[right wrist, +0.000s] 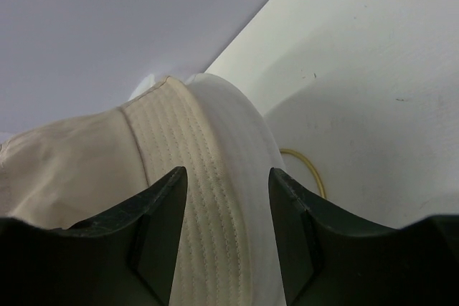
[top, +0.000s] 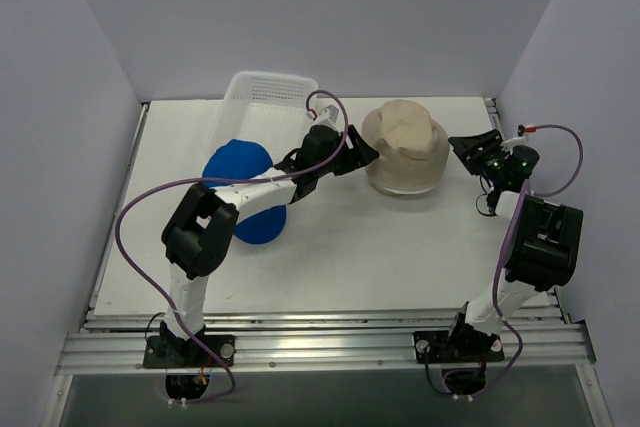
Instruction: Stack the hats
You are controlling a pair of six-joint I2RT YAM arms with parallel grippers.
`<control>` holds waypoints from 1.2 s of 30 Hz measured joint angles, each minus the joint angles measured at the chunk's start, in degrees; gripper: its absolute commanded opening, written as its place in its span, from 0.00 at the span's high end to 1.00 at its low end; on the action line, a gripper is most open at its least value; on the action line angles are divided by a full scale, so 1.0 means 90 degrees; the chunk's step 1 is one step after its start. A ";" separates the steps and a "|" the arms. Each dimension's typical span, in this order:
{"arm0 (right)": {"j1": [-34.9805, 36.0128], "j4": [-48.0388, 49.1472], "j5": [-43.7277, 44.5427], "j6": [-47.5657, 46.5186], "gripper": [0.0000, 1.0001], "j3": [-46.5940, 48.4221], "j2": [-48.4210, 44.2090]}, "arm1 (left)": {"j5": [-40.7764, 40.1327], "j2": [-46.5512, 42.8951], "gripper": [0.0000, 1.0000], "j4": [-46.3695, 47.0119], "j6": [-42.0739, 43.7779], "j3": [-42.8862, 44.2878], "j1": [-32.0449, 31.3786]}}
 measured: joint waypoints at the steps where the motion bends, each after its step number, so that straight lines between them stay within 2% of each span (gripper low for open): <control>1: 0.0012 0.0039 -0.0024 0.0000 0.55 0.0000 0.0029 | 0.0012 0.0000 0.25 0.0012 0.0000 -0.0005 0.0000; 7: 0.0124 0.0342 -0.0136 0.0092 0.58 0.0000 0.0075 | 0.0066 0.0000 0.25 0.0027 0.0002 -0.0007 0.0000; 9: 0.0138 0.0583 -0.0192 0.0185 0.63 0.0000 0.0158 | 0.0070 0.0000 0.25 0.0029 0.0002 -0.0007 0.0000; 13: 0.0136 0.1154 -0.0274 0.0559 0.80 -0.0015 0.0522 | 0.0080 0.0000 0.25 0.0036 0.0002 -0.0010 0.0000; 14: 0.0136 0.1287 -0.0282 0.0651 0.87 -0.0029 0.0612 | 0.0080 0.0000 0.25 0.0036 0.0002 -0.0010 0.0000; 17: 0.0131 0.1532 -0.0321 0.0882 0.98 -0.0039 0.0850 | 0.0083 0.0000 0.25 0.0066 0.0002 -0.0022 0.0002; 25: 0.0131 0.1540 -0.0313 0.0901 1.00 -0.0070 0.0891 | 0.0085 0.0000 0.25 0.0078 0.0007 -0.0046 0.0012; 36: 0.0170 0.0204 -0.0032 0.0109 1.00 0.0248 0.0891 | 0.0032 -0.0032 0.26 0.0243 -0.0007 -0.0493 0.0255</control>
